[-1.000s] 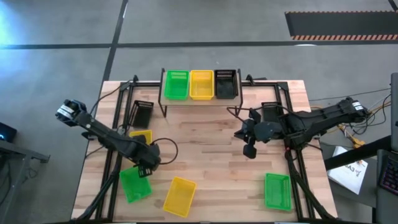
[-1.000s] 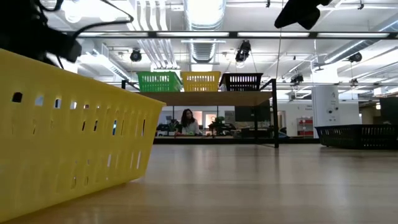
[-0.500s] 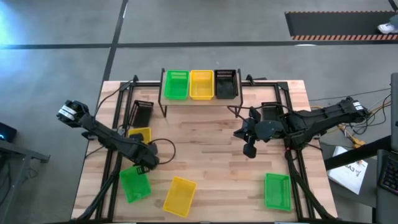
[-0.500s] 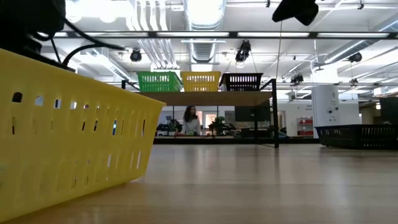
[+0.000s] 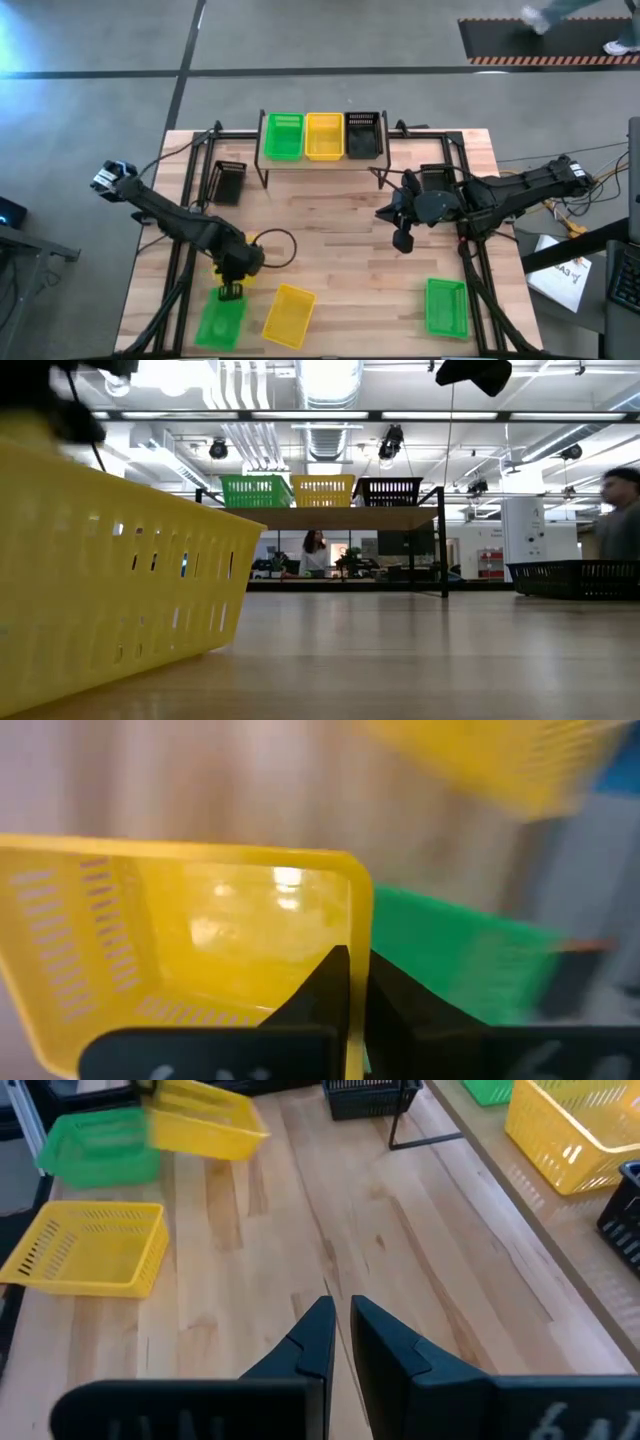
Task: Stack baskets on shelf by color
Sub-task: Stack the top yellow bin on the yellow bin on the shelf
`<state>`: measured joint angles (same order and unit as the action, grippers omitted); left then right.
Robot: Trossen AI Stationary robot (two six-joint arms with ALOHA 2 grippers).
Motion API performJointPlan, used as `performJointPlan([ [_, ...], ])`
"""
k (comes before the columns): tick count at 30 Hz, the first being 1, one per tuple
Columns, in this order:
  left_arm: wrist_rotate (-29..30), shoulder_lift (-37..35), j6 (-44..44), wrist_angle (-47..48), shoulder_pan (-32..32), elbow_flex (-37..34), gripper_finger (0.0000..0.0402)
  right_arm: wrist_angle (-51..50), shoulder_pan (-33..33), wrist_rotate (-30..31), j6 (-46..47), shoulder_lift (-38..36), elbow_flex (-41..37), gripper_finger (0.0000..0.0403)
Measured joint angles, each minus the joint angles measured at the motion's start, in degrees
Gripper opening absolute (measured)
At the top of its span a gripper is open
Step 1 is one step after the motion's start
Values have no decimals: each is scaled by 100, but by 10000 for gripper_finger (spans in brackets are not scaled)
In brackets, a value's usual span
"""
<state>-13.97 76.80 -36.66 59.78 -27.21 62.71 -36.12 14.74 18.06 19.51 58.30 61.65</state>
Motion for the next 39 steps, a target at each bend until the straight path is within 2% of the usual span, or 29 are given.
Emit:
performJointPlan([
  [2, -257, -1, -7, -7, 62, 612, 1, -9, 0, 0, 0, -106, 0, 27],
  [5, -271, 33, -1, 100, 288, 1495, 0, -101, 0, 0, 2, -285, 0, 27],
  [10, -313, 374, 141, 76, 1066, 2790, 0, -460, 0, 0, 337, -580, 0, 27],
  [17, -755, 1448, 1217, 84, 2265, 4772, 0, -1003, 0, -4, 813, -806, 0, 27],
  [21, -993, 2143, 1542, 89, 2937, 6072, 0, -1125, 2, -7, 950, -792, 0, 27],
  [25, -939, 2712, 2273, 192, 3439, 7197, 0, -1148, 2, -7, 943, -716, -1, 27],
  [29, -342, 2675, 2987, 62, 3890, 6914, 0, -1169, 2, -7, 945, -646, -2, 27],
  [35, 1850, 2706, 4311, 521, 4304, 6673, 0, -1167, 2, -4, 946, -564, -2, 27],
  [39, 2007, 2794, 4807, 387, 4470, 6407, 0, -1166, 2, -2, 969, -524, -2, 27],
])
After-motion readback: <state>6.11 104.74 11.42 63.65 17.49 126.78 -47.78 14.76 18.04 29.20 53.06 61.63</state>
